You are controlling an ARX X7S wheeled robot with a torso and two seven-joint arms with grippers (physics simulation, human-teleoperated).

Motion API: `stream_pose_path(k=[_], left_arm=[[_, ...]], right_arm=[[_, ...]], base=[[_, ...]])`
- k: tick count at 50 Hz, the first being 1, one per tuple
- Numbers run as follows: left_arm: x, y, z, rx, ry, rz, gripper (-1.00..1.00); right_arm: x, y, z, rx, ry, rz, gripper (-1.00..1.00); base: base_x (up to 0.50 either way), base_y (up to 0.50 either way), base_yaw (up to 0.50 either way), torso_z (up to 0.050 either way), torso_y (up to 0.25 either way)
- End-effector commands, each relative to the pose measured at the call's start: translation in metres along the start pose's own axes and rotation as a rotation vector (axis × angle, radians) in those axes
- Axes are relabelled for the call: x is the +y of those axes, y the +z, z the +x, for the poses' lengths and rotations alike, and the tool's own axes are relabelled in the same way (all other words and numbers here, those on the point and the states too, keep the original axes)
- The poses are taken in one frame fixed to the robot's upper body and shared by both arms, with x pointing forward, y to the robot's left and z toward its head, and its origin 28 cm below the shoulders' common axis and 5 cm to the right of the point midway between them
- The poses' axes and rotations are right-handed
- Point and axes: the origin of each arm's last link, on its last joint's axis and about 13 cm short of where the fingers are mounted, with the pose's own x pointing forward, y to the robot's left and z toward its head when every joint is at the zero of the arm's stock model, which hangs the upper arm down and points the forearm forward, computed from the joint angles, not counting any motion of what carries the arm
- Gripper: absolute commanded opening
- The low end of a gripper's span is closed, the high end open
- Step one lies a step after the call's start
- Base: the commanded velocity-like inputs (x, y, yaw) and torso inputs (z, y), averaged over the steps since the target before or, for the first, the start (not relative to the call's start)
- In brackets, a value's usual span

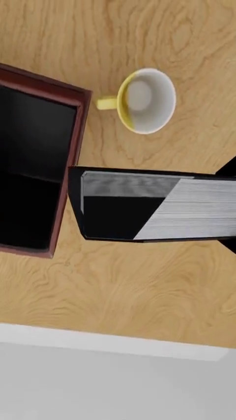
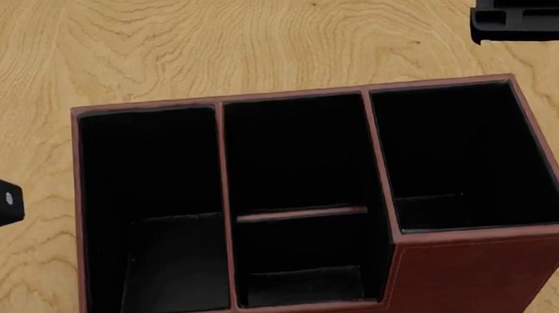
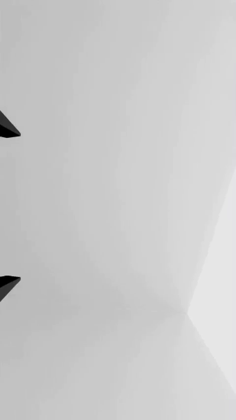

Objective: Pick up the book and place it in the back compartment of the caddy.

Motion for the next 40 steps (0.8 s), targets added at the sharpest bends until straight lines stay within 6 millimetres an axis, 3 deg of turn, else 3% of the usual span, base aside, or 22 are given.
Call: stream_pose_path(k=[1,40], left_arm=[[0.001,0.008,-0.02,-0.04,0.083,-0.004,-1.0],[0.018,0.058,-0.012,-0.195,0.018,0.072,-1.0]], right_arm=[[0.0,0.001,-0.001,-0.002,0.0,0.005,1.0],[-0.003,0.004,-0.002,-0.005,-0.007,0.008,1.0]], base=[[0.0,0.0,0.0,0.0,0.0],[0.0,0.0,0.0,0.0,0.001]])
